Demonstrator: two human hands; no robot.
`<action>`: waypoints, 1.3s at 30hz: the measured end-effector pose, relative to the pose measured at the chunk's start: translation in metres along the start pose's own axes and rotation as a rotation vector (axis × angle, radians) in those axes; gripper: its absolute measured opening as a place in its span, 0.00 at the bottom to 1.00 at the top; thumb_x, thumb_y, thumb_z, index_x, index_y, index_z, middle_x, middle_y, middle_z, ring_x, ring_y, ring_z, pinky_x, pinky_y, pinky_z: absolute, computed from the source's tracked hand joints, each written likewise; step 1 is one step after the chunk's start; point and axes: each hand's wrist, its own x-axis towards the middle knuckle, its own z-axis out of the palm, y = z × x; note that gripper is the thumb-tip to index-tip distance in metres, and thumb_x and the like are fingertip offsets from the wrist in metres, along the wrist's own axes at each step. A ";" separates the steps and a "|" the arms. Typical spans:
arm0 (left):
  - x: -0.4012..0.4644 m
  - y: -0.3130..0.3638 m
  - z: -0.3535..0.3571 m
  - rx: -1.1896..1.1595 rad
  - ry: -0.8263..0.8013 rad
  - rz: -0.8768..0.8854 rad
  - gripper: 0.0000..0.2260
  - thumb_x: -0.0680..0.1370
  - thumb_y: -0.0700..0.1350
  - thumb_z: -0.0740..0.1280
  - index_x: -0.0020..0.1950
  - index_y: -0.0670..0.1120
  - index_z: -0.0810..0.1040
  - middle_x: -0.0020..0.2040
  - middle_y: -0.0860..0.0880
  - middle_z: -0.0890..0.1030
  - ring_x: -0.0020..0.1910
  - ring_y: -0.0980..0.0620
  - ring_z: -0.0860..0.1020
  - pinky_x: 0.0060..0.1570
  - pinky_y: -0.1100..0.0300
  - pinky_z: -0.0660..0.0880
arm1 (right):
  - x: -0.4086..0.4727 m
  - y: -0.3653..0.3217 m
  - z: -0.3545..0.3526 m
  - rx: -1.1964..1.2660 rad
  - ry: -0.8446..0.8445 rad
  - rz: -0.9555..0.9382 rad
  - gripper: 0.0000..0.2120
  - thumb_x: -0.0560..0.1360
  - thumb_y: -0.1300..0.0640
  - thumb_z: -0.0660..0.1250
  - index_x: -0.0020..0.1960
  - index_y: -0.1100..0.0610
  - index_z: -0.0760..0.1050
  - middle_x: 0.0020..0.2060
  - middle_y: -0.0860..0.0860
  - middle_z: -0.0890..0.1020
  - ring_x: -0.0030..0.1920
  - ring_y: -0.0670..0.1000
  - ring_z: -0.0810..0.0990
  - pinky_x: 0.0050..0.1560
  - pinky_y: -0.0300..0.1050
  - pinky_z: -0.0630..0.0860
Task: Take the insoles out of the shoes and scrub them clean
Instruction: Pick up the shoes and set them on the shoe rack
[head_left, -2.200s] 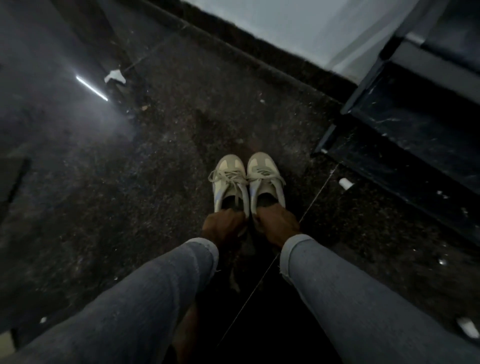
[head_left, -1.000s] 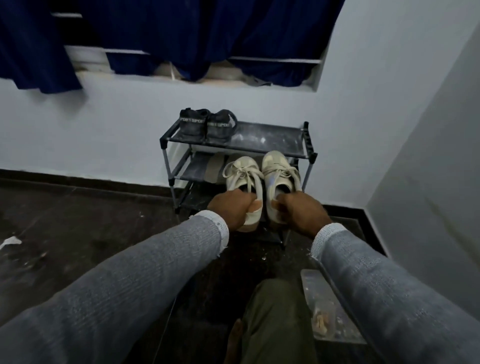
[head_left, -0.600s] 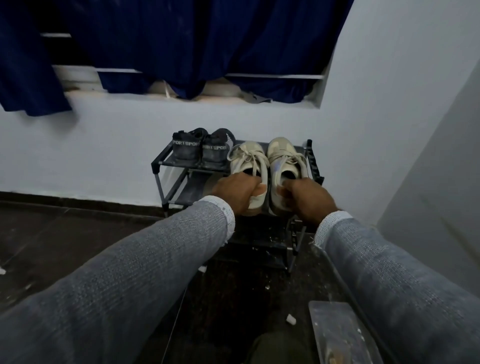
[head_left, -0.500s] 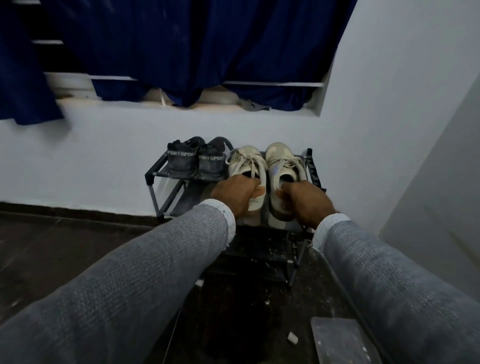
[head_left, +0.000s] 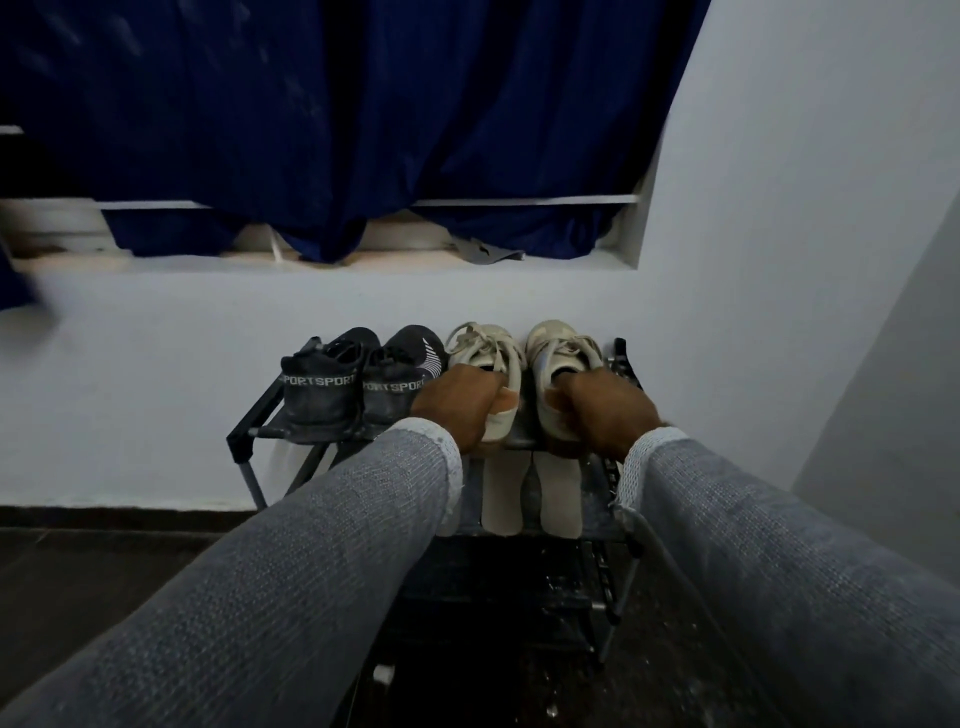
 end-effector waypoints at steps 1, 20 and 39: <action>0.002 -0.001 0.000 -0.001 -0.003 -0.009 0.11 0.74 0.38 0.64 0.56 0.45 0.74 0.57 0.43 0.78 0.58 0.41 0.75 0.49 0.48 0.73 | 0.001 0.000 0.001 0.002 -0.011 -0.002 0.14 0.76 0.51 0.66 0.58 0.56 0.73 0.57 0.58 0.78 0.57 0.59 0.77 0.50 0.46 0.72; 0.017 -0.011 0.021 -0.025 0.006 0.007 0.15 0.73 0.38 0.67 0.59 0.44 0.73 0.59 0.42 0.77 0.59 0.40 0.74 0.52 0.49 0.71 | 0.016 -0.002 0.012 0.048 -0.020 -0.053 0.11 0.77 0.52 0.64 0.54 0.58 0.72 0.55 0.60 0.79 0.56 0.61 0.77 0.48 0.47 0.70; -0.054 -0.003 0.005 -0.055 0.078 -0.002 0.28 0.74 0.43 0.68 0.71 0.53 0.61 0.68 0.48 0.67 0.65 0.45 0.69 0.57 0.45 0.73 | -0.026 -0.033 0.020 0.001 0.215 0.049 0.21 0.72 0.60 0.68 0.64 0.59 0.69 0.66 0.60 0.68 0.65 0.62 0.66 0.61 0.56 0.72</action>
